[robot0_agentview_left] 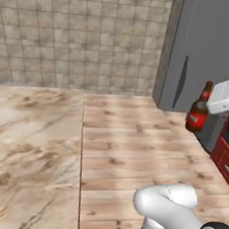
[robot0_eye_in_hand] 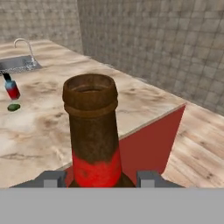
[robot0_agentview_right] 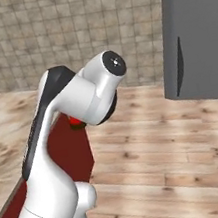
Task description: Place the liquor and beer on the top shelf of the fridge to keep them out of children's reach, and place the avocado on lower shelves for easy access.
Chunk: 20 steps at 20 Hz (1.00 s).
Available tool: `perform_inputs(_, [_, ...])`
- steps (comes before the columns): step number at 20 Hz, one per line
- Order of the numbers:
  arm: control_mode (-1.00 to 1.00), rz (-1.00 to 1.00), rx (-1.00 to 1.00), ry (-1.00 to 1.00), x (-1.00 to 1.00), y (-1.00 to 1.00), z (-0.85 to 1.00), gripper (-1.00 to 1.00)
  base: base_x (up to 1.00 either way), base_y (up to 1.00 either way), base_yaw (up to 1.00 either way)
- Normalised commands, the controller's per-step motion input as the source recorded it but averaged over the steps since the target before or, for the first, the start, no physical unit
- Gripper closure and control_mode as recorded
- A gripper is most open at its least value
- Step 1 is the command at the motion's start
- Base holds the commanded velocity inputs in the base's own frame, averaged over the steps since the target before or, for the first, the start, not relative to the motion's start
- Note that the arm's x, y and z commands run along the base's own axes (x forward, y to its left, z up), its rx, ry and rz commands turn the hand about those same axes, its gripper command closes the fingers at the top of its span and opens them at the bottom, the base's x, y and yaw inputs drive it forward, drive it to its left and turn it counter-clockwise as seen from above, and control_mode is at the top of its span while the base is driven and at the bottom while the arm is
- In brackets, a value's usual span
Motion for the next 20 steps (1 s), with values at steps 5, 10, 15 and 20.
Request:
perform_inputs(5, [1.00,0.00,0.00,0.00,0.00,0.00,0.00,1.00,1.00,0.00,0.10])
perform_inputs(10, [1.00,0.00,0.00,0.00,0.00,0.00,0.00,1.00,1.00,0.00,0.01])
perform_inputs(15, [1.00,0.00,0.00,0.00,0.00,0.00,0.00,1.00,1.00,0.03,0.00])
perform_inputs(20, [1.00,0.00,0.00,0.00,0.00,0.00,0.00,1.00,1.00,0.10,0.00])
